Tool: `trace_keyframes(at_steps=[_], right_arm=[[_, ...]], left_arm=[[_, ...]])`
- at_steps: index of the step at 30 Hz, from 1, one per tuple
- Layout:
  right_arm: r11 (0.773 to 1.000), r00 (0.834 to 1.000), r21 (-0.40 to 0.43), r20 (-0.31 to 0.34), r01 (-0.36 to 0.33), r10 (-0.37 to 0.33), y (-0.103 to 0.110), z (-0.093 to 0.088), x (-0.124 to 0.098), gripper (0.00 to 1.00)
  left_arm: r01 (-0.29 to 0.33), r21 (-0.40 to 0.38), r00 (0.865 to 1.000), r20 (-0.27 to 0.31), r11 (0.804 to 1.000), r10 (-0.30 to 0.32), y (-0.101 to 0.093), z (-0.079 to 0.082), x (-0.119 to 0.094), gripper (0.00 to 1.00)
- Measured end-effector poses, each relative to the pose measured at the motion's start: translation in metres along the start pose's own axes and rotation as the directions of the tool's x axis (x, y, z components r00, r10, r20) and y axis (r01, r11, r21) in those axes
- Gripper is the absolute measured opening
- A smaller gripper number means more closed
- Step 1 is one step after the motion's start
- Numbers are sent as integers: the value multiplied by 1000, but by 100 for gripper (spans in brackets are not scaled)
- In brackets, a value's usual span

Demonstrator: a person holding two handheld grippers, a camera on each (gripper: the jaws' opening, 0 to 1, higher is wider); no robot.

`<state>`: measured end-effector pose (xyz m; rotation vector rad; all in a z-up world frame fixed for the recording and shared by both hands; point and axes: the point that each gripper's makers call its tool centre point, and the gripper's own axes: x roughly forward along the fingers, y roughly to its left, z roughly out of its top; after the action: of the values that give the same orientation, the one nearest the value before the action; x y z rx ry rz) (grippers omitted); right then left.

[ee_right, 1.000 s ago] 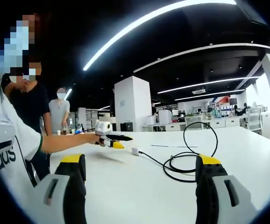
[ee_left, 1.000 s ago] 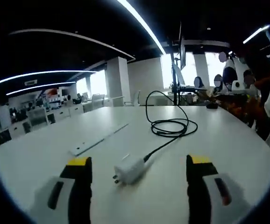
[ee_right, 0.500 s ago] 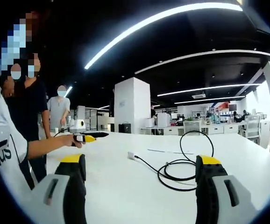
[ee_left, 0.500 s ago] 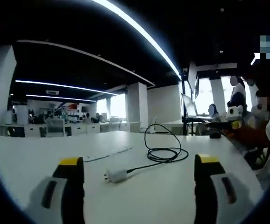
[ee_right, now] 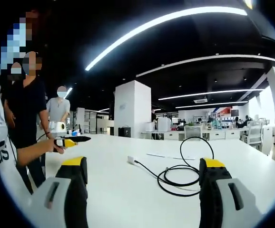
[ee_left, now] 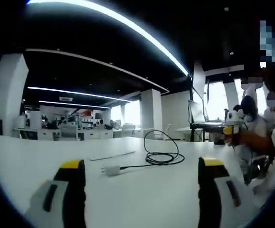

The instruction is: Plug the desk Type‑C cable into the charger adapter.

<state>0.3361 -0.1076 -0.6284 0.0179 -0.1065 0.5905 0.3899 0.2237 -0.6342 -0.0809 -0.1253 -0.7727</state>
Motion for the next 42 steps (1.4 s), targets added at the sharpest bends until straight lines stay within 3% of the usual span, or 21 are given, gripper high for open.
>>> trace_keyframes(at_steps=[13, 29, 42], right_arm=[[999, 999, -24, 6, 35, -35, -4, 1, -8, 100], [998, 998, -30, 7, 57, -57, -5, -2, -12, 100], [996, 997, -45, 10, 75, -74, -6, -3, -14, 100]], left_arm=[[-28, 5, 1000, -3, 1000, 28, -32, 6, -29, 100], [-57, 11, 998, -6, 998, 57, -45, 5, -40, 100], [-79, 26, 997, -9, 997, 80, -44, 3, -43, 100]])
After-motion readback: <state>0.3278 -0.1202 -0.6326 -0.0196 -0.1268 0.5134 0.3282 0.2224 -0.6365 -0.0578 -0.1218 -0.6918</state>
